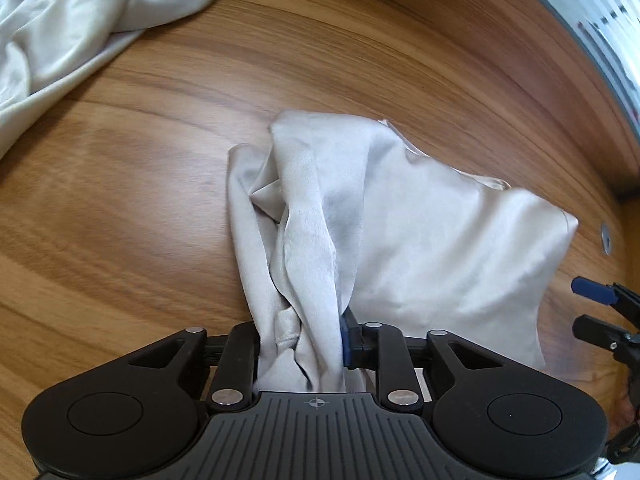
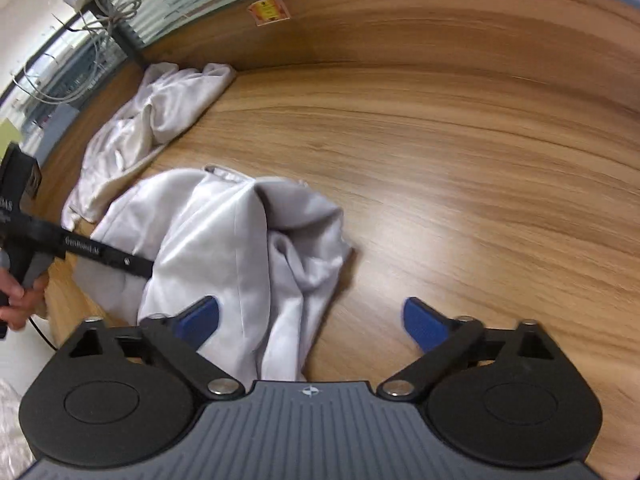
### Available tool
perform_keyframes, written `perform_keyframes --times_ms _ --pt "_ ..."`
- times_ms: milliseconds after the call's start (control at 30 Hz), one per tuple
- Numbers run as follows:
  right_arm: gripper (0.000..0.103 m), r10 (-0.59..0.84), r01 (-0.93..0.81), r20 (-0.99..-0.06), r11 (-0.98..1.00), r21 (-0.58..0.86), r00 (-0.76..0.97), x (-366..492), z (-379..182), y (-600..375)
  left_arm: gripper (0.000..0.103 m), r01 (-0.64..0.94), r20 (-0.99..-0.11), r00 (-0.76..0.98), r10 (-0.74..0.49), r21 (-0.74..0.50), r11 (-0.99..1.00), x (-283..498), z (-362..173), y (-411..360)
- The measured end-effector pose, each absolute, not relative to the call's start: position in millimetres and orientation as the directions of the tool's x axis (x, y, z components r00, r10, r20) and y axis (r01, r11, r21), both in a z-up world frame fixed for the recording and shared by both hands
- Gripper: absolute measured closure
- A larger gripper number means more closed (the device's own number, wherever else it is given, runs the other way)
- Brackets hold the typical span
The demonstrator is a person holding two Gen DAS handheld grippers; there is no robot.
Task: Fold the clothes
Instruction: 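Grasp the folded white shirt bundle with the right gripper while the left gripper grasps it too, then lift the bundle with both grippers and carry it to the desk corner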
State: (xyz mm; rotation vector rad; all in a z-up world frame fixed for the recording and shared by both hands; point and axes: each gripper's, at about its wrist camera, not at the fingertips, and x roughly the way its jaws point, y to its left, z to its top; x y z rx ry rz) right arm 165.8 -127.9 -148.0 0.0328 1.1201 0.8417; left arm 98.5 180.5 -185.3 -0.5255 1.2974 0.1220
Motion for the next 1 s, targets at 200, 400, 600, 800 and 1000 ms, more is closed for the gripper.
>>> perform_keyframes --times_ms 200,400,600,800,1000 --pt "0.001 0.674 -0.638 -0.729 0.614 0.466 0.116 206.2 -143.2 -82.9 0.069 -0.371 -0.924 0.321 -0.208 -0.325 0.87 88.9 -181.6 176.3" --pt "0.001 0.686 -0.651 -0.728 0.549 0.524 -0.008 252.2 -156.4 -39.1 0.058 -0.395 -0.901 0.37 -0.225 -0.372 0.84 76.2 -179.1 177.8" --pt "0.001 0.663 -0.65 -0.736 0.5 0.572 -0.137 271.7 -177.7 -15.5 0.051 -0.454 -0.86 0.453 -0.234 -0.448 0.77 53.0 -171.2 182.6" --pt "0.018 0.619 -0.737 -0.776 0.466 0.489 -0.124 256.2 -179.1 -2.3 0.047 -0.517 -0.842 0.497 -0.211 -0.482 0.708 21.8 -172.8 201.6" --pt "0.059 0.578 -0.756 -0.809 0.482 0.442 -0.104 243.5 -174.9 -0.3 0.059 -0.535 -0.847 0.487 -0.212 -0.481 0.695 12.8 -181.4 204.8"
